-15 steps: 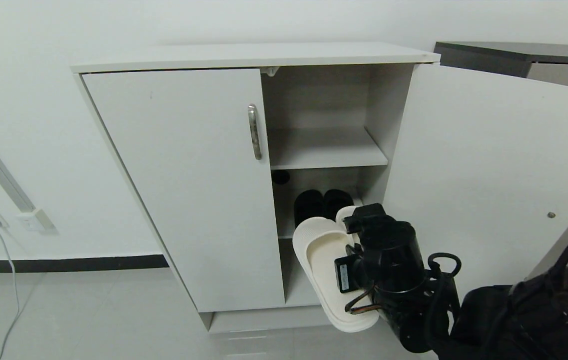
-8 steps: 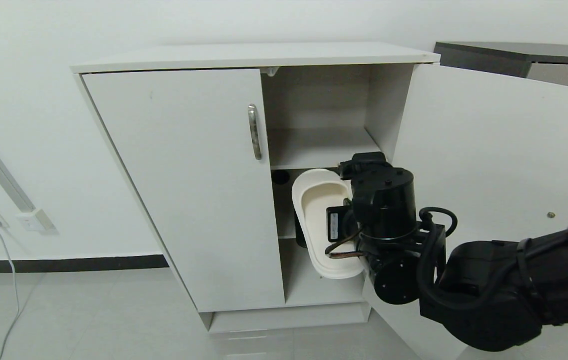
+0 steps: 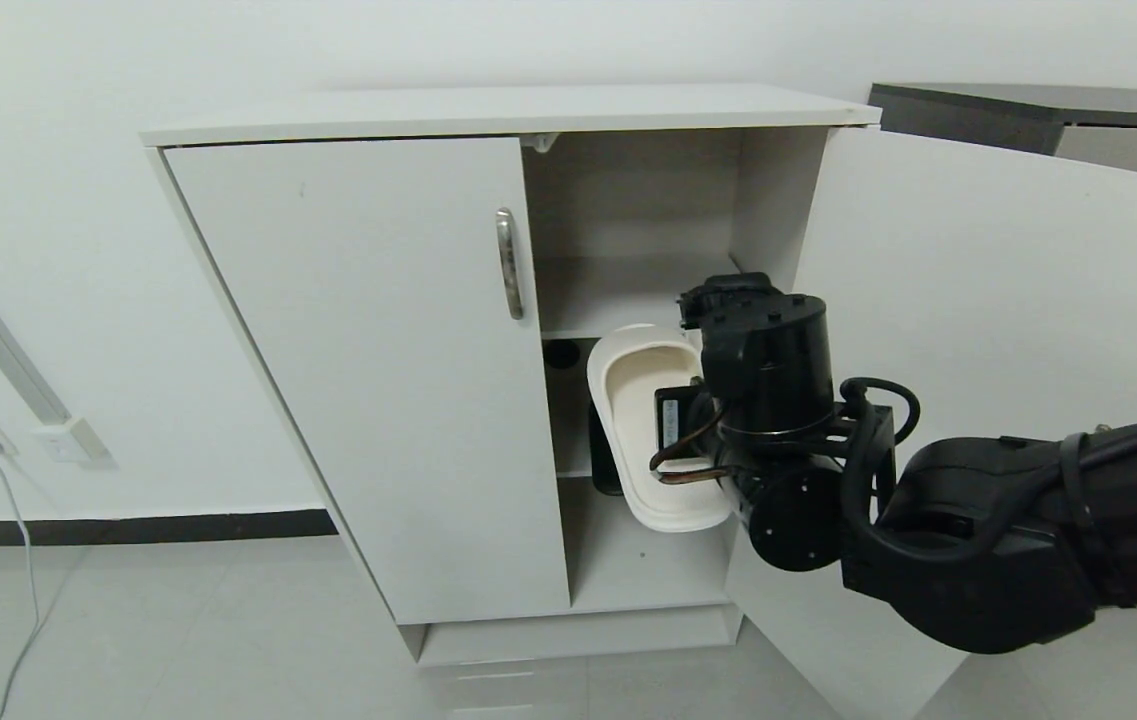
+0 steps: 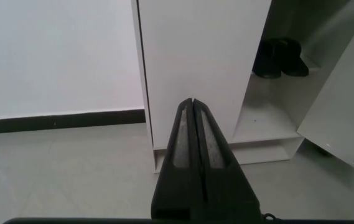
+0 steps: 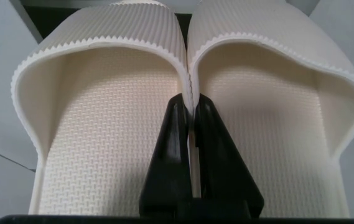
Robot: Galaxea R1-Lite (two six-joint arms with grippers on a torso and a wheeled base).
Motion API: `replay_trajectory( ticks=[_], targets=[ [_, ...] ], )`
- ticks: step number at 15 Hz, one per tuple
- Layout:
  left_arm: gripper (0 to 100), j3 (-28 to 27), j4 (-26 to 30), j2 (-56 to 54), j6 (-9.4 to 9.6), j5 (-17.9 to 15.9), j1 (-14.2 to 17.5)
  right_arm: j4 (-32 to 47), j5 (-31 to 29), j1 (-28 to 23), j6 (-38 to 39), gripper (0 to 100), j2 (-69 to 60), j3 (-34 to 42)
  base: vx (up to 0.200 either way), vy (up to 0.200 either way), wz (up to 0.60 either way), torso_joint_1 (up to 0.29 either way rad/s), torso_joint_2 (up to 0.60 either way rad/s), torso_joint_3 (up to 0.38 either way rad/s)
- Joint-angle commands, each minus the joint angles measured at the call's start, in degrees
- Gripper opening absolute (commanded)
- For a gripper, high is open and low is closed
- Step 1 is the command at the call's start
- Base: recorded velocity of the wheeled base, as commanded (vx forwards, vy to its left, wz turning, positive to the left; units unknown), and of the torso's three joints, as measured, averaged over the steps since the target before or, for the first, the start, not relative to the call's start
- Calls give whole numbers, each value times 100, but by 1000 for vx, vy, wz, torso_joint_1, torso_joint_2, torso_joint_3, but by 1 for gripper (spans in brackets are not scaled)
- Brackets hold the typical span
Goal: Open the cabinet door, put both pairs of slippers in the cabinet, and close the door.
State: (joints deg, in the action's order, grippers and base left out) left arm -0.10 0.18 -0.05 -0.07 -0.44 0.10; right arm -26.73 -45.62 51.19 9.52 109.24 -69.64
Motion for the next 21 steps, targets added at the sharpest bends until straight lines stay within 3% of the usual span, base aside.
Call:
replay_trajectory(
  ticks=[1, 7, 19, 21],
  targets=[
    [0, 1, -1, 5, -1, 0, -1, 72, 9, -4, 15, 0, -26, -93, 0, 0, 0, 0, 0, 0],
    [0, 1, -1, 5, -1, 0, -1, 230, 27, -56, 32, 0, -26, -207, 0, 0, 0, 0, 0, 0],
    [0, 1, -1, 5, -1, 0, -1, 212, 27, -39, 59, 0, -34, -93, 200, 0, 0, 4, 1, 2],
    [0, 1, -1, 5, -10, 9, -1, 204, 35, -39, 94, 0, -34, -23, 0, 0, 0, 0, 0, 0]
  ],
)
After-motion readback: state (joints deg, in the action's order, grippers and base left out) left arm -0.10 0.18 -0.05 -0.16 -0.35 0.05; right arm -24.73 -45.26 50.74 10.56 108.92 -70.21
